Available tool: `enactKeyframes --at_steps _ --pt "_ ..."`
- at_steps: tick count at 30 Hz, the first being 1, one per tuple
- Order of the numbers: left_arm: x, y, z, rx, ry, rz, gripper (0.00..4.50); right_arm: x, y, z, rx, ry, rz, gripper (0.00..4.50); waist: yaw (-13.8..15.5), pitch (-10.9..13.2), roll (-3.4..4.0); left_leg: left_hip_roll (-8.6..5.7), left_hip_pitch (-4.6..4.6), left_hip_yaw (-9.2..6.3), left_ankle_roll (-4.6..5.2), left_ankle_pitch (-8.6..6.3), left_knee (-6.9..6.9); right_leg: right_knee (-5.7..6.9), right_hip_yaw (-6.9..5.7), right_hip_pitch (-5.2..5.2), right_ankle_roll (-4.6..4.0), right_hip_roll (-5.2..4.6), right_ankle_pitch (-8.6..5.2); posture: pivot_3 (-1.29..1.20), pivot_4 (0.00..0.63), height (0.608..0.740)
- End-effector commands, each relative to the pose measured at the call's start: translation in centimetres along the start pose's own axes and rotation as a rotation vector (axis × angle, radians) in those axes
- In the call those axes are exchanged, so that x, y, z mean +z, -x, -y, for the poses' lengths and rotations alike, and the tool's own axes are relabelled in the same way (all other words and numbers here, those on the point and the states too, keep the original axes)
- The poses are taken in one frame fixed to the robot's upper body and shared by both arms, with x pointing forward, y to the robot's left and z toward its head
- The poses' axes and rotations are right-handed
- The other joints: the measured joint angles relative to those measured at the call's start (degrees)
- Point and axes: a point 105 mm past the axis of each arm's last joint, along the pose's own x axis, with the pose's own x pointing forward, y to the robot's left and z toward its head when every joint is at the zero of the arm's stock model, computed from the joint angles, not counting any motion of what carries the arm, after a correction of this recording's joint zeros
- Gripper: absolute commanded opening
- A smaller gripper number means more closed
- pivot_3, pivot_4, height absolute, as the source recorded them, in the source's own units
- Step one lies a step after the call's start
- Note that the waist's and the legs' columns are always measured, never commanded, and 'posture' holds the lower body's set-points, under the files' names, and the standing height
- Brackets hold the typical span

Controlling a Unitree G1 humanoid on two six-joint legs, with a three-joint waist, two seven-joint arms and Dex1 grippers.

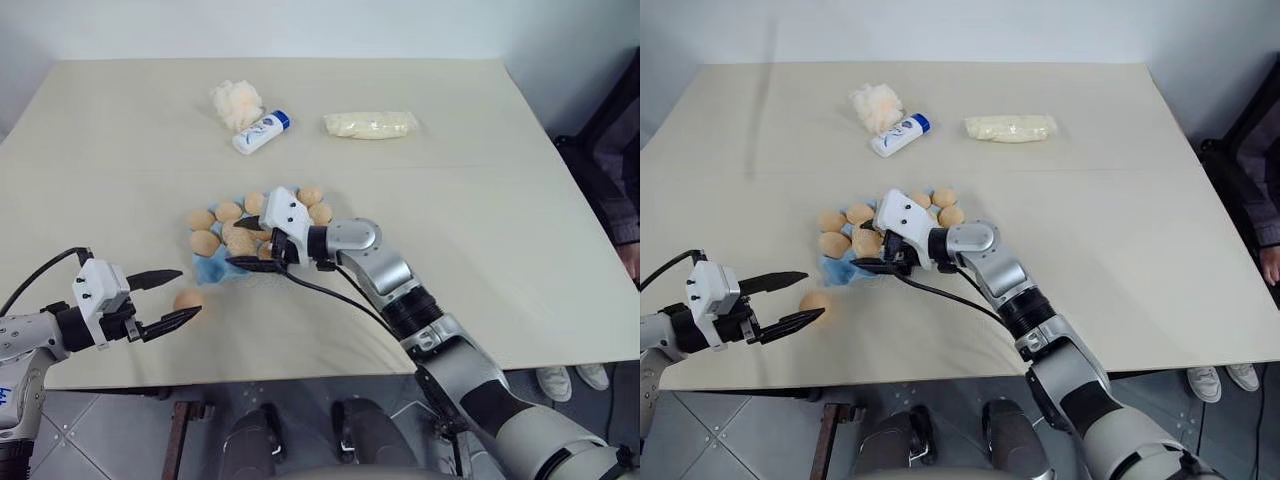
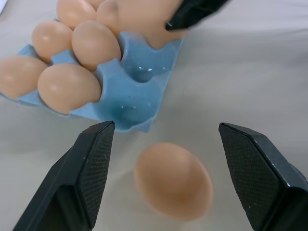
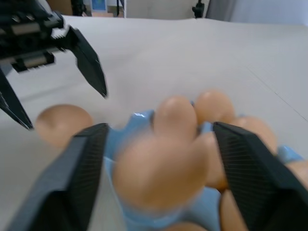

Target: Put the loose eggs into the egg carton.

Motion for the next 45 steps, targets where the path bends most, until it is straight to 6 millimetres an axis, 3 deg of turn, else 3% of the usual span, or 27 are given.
enactKeyframes --at_steps 1,3,6,12,14,19,21,23,27,31,35,39,45 --pt "0.4 0.2 -0.2 0.016 -0.019 0.015 3.68 1.6 -0.4 0.4 -0.014 0.06 0.044 4.48 -0.04 0.0 0.0 0.0 -0.03 0.01 -0.02 0.01 0.0 0.05 0.01 -0.07 0.0 0.0 0.0 0.0 0.15 0.74" --pt "0.4 0.3 -0.2 0.017 -0.018 0.013 3.68 1.9 0.3 0.8 -0.03 0.058 0.061 4.48 -0.04 0.0 0.0 0.0 -0.07 0.03 -0.02 0.03 0.01 0.08 0.04 -0.12 0.0 0.0 0.0 0.0 0.15 0.74" --pt "0.2 0.6 -0.4 0.024 -0.015 0.006 3.68 2.1 3.5 1.2 -0.051 0.084 0.092 4.48 0.03 0.0 -0.01 -0.04 -0.08 0.09 0.0 0.05 0.03 0.08 0.1 -0.13 0.0 -0.03 0.0 0.0 0.15 0.74" --pt "0.0 1.0 -1.2 0.057 -0.013 0.002 3.68 1.1 12.0 0.4 -0.107 0.088 0.163 4.48 0.98 -0.02 -0.07 -0.07 -0.12 0.07 0.05 0.01 0.01 -0.02 0.07 -0.11 0.02 -0.07 -0.01 0.0 0.15 0.74" --pt "0.1 0.7 -1.3 0.054 -0.013 0.011 3.68 0.0 14.8 0.1 -0.142 0.092 0.104 4.48 0.97 -0.01 -0.05 -0.06 -0.12 0.07 0.05 0.01 0.01 -0.03 0.08 -0.1 0.02 -0.06 -0.01 0.0 0.15 0.74" --pt "1.4 -1.4 -0.8 -0.01 -0.002 0.079 3.68 -1.8 19.8 -0.8 -0.22 0.066 -0.009 4.48 0.66 -0.01 -0.05 -0.06 -0.03 0.13 0.07 0.06 0.03 -0.06 0.18 -0.04 0.01 -0.02 -0.02 0.0 0.15 0.74" --pt "2.3 -3.6 -0.3 -0.069 0.001 0.109 4.02 -2.4 21.9 -1.4 -0.266 0.065 -0.051 4.5 0.24 0.03 -0.03 -0.04 0.07 0.18 0.07 0.09 0.04 -0.07 0.24 0.06 -0.01 0.03 -0.03 0.0 0.15 0.74" --pt "2.9 -4.8 -0.1 -0.106 0.011 0.119 4.45 -2.5 23.1 -1.7 -0.305 0.066 -0.062 4.5 1.76 0.03 -0.04 -0.1 0.11 0.02 0.08 0.2 0.06 -0.08 0.17 0.17 -0.02 0.02 -0.03 0.0 0.15 0.74" --pt "3.4 -5.0 -0.4 -0.102 -0.005 0.14 4.45 -2.5 23.3 -2.1 -0.318 0.059 -0.055 4.5 1.68 0.03 -0.04 -0.12 0.14 0.12 0.17 0.18 0.1 -0.19 0.26 0.25 0.04 -0.01 0.01 0.0 0.15 0.74" --pt "3.5 -3.6 -1.7 -0.035 -0.039 0.147 4.45 -2.2 22.4 -2.5 -0.281 0.051 -0.034 4.5 1.4 0.03 -0.04 -0.06 0.2 0.13 0.14 0.21 0.09 -0.14 0.26 0.25 0.02 0.05 0.01 0.0 0.15 0.74" --pt "2.4 -0.6 -2.7 0.051 -0.036 0.106 4.45 -2.1 21.7 -2.5 -0.239 0.055 -0.031 4.5 1.14 0.04 -0.04 -0.05 0.2 0.12 0.14 0.2 0.08 -0.18 0.27 0.25 0.01 0.07 0.0 0.0 0.15 0.74" --pt "-0.2 3.8 -2.7 0.121 0.034 -0.016 4.45 -2.1 21.2 -2.5 -0.201 0.046 -0.031 4.5 0.77 0.04 -0.05 -0.04 0.18 0.13 0.15 0.15 0.06 -0.23 0.26 0.24 0.0 0.03 -0.01 0.0 0.15 0.74" --pt "-1.2 4.7 -1.1 0.103 0.073 -0.056 4.45 -2.4 20.9 -2.8 -0.19 0.034 -0.033 4.5 1.73 0.03 -0.05 -0.11 0.17 0.03 -0.06 -0.06 0.02 -0.33 0.08 0.29 -0.04 -0.14 -0.03 0.0 0.15 0.74"
